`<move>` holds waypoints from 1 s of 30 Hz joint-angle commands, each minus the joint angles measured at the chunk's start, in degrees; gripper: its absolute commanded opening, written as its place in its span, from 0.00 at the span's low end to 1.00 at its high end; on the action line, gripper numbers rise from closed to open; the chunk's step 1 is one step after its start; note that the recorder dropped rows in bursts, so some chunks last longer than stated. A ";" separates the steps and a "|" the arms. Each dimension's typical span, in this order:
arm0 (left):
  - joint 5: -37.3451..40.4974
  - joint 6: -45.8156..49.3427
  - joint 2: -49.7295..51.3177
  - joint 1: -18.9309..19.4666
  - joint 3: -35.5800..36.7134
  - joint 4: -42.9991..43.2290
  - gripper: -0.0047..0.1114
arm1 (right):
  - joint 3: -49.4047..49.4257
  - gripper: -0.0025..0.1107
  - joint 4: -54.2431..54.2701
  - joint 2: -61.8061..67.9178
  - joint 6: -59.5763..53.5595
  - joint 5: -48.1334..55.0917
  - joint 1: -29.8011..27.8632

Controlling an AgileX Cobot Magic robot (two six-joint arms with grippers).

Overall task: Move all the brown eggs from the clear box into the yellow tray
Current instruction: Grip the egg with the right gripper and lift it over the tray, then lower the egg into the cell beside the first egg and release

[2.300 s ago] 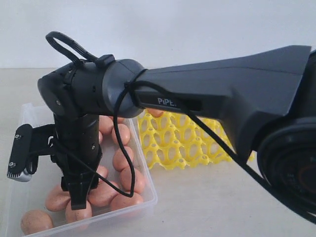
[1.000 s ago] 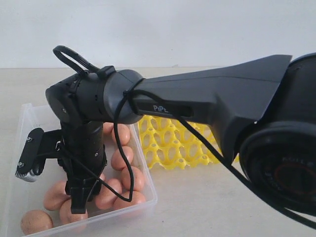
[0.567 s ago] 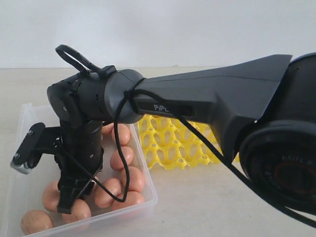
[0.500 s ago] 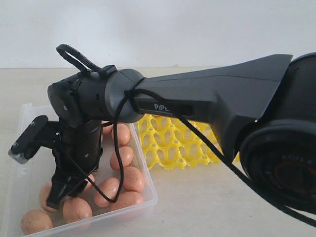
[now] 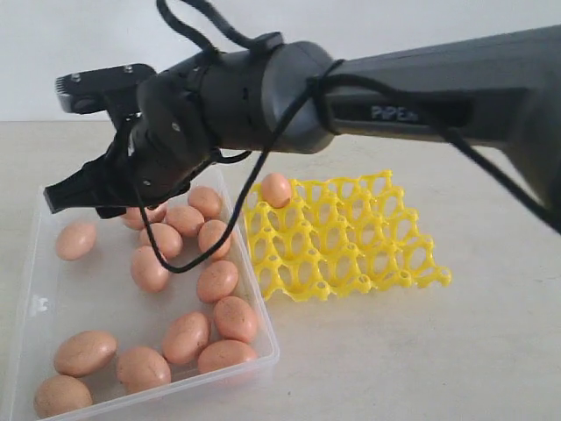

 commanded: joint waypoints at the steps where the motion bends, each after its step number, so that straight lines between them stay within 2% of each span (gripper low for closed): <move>1: -0.08 0.03 -0.17 -0.31 -0.15 -0.31 0.00 | 9.79 0.02 -4.17 -6.51 3.05 -9.83 -2.96; 5: -0.08 0.03 -0.17 -0.31 -0.15 -0.31 0.00 | 18.04 0.02 -6.56 -11.28 -5.14 -18.20 -6.16; 12: -0.08 0.03 -0.17 -0.31 -0.15 -0.31 0.00 | 25.12 0.02 -3.07 -13.51 -8.83 -21.94 -14.58; 16: -0.08 0.03 -0.17 -0.31 -0.15 -0.31 0.00 | 28.50 0.02 2.45 -14.07 -19.94 -27.43 -16.99; 20: -0.08 0.03 -0.17 -0.31 -0.15 -0.31 0.00 | 30.98 0.02 12.73 -14.07 -34.77 -33.38 -18.19; 26: -0.08 0.03 -0.17 -0.31 -0.15 -0.31 0.00 | 33.54 0.02 39.49 -13.95 -64.43 -47.31 -18.34; 30: -0.08 0.03 -0.17 -0.31 -0.15 -0.31 0.00 | 33.54 0.02 40.46 -13.95 -66.61 -47.87 -18.34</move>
